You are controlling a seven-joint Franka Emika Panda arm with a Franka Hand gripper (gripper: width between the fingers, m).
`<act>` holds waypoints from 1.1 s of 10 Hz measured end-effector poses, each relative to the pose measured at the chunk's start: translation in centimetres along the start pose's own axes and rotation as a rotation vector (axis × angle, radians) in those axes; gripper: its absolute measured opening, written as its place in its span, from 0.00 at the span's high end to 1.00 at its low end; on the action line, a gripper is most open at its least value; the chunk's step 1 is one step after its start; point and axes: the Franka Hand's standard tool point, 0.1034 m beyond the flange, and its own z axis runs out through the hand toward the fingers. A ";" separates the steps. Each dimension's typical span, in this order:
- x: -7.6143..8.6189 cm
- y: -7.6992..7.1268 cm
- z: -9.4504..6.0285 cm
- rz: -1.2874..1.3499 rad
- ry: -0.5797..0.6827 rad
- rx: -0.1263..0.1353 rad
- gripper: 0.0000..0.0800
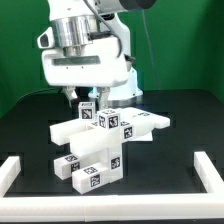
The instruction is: Assemble chair
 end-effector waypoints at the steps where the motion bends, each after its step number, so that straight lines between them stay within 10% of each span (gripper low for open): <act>1: 0.1 0.0 0.0 -0.045 0.002 0.000 0.19; 7: 0.8 -0.3 -0.3 -0.392 0.004 -0.040 0.20; 9: 0.8 -0.3 -0.3 -0.272 0.006 -0.039 0.61; 11: 0.8 -0.3 -0.3 -0.123 0.010 -0.038 0.65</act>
Offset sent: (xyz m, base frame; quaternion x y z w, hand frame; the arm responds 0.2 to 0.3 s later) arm 0.0240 0.0037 0.0034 -0.0262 0.0150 -0.4546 0.8902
